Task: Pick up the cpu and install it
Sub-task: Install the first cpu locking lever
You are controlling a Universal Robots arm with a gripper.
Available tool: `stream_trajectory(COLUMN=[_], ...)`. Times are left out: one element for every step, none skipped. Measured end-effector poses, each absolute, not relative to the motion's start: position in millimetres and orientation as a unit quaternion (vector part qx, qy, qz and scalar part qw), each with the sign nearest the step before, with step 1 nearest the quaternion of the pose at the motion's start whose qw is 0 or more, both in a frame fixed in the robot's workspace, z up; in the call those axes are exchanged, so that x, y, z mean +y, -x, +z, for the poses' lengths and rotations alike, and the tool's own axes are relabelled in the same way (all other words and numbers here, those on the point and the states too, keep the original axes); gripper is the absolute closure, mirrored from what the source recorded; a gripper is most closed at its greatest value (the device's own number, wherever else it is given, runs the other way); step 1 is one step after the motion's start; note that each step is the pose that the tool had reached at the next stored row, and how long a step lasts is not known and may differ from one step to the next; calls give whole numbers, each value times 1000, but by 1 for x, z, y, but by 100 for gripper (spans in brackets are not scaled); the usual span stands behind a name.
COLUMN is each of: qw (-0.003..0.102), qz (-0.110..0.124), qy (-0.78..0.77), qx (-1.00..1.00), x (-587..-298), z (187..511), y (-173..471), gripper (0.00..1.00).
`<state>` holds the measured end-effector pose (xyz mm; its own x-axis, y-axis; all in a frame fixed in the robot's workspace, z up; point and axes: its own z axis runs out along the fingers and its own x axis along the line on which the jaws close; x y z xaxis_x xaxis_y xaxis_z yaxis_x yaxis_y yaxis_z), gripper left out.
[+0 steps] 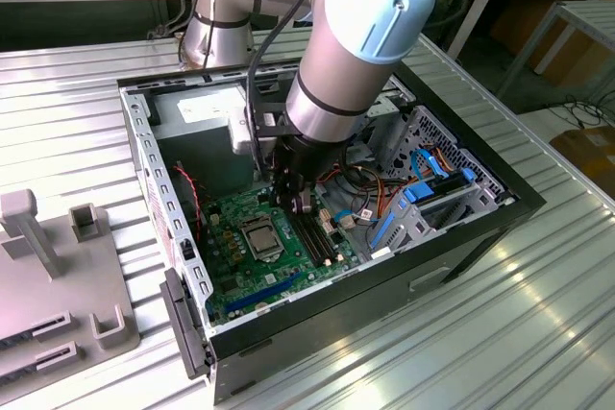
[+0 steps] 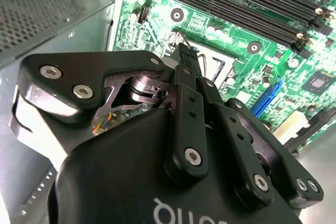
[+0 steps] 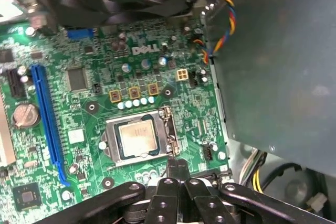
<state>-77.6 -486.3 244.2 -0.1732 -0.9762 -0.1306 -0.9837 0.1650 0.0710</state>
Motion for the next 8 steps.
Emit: stream_trajectory(qw=[27,27,27,27,27,27,27,27], qz=[69,69,69,69,69,69,69,70], qy=[643,643,643,643,643,643,644,644], qx=[762,762,762,762,762,762,762,762], x=[-486,-486,-486,-486,-486,-486,-486,-486], z=[244,244,244,244,244,244,244,244], y=[78,78,78,78,78,78,78,78], gripper=[89,89,89,89,89,89,89,89])
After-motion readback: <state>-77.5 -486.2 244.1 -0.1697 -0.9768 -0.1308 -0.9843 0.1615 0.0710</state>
